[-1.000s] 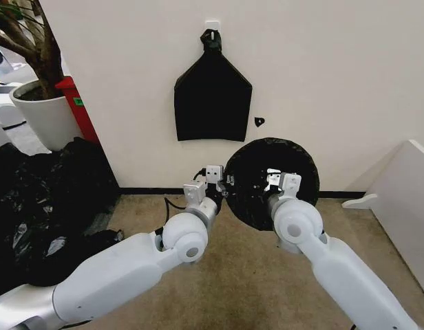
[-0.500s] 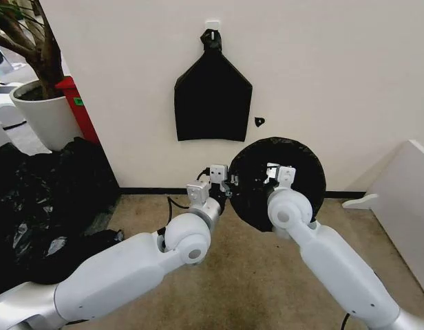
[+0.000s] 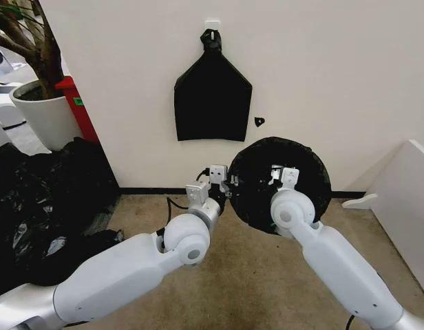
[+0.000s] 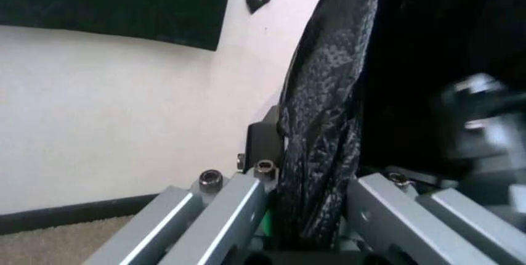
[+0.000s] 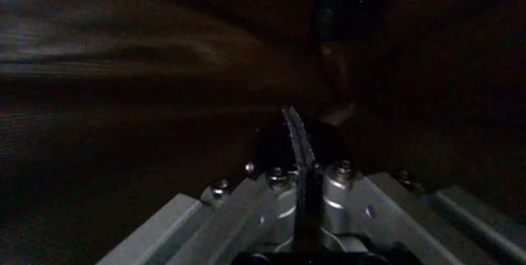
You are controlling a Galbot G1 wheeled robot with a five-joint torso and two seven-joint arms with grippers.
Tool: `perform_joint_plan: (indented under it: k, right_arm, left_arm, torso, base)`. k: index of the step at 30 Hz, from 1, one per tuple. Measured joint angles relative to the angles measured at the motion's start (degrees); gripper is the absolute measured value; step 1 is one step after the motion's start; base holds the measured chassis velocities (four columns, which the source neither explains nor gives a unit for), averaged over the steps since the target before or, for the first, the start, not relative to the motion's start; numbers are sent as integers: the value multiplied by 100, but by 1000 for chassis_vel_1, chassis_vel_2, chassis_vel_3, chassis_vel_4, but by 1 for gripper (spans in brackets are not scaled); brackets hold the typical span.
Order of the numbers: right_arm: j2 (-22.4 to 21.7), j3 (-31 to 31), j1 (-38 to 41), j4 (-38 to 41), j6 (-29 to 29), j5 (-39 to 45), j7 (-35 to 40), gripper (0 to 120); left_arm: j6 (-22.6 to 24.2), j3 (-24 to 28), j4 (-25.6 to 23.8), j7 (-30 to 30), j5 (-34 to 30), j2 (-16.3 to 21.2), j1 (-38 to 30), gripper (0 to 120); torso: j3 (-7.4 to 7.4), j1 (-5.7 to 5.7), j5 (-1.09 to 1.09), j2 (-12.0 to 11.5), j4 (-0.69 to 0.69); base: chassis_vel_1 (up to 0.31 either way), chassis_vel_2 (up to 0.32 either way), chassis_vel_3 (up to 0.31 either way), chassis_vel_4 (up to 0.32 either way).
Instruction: Place the garbage bag over the trash bin.
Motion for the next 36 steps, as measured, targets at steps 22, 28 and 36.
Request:
perform_joint_plan:
  k: [22, 28, 36]
  right_arm:
    - [-1063, 2328, -2139, 2196, 885, -634, -2735, 0]
    - [-585, 3188, -3325, 1549, 1539, -2433, -3711, 0]
    - [194, 3674, -4010, 939, 2514, -3862, -4097, 12]
  left_arm:
    - [619, -1351, -29, -1483, -2112, 287, 1269, 0]
    - [713, -1555, -196, -1724, -2563, 455, 1962, 0]
    - [806, -1584, -303, -1667, -2261, 572, 2754, 0]
  torso:
    - [-2, 0, -1, 1, 3]
    - [-1, 0, 0, 1, 0]
    - [-1, 0, 0, 1, 1]
  base:
    - [0, 0, 0, 0]
    - [0, 0, 0, 0]
    - [0, 0, 0, 0]
